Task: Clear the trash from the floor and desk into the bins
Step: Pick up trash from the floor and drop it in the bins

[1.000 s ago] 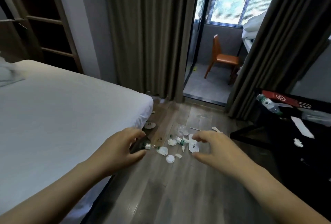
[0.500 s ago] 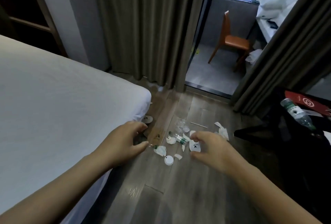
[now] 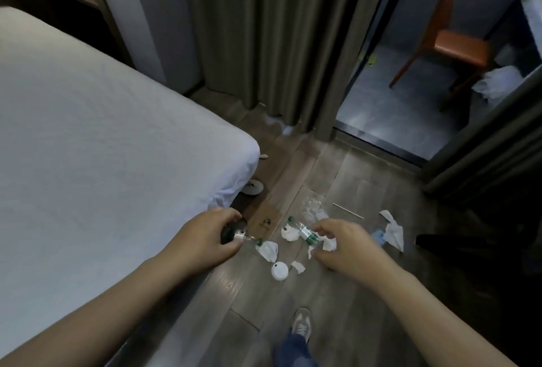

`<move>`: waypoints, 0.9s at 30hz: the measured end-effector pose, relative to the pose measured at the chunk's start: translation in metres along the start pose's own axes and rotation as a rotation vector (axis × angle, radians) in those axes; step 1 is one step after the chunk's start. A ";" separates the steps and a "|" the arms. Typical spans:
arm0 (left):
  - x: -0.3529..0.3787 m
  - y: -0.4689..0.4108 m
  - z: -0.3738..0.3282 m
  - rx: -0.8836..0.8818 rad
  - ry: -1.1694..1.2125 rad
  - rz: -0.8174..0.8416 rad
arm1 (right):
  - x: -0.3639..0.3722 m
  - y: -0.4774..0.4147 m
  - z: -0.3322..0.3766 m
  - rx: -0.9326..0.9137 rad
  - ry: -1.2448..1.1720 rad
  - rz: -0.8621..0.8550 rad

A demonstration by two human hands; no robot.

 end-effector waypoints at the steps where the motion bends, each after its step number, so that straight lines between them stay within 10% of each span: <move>1: 0.009 -0.016 0.000 -0.038 -0.001 0.009 | -0.005 -0.017 -0.012 -0.014 0.000 0.018; 27: 0.290 -0.180 0.197 -0.548 0.077 0.153 | 0.201 -0.298 -0.179 -0.064 0.012 0.354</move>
Point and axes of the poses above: each hand's wrist, its own y-axis away from the middle knuckle, its own x-axis out of the palm, z = x × y, the point moved 2 cm from there along -y, towards the middle knuckle, and after that the axes turned 2 degrees about z, right-handed, at the moved point
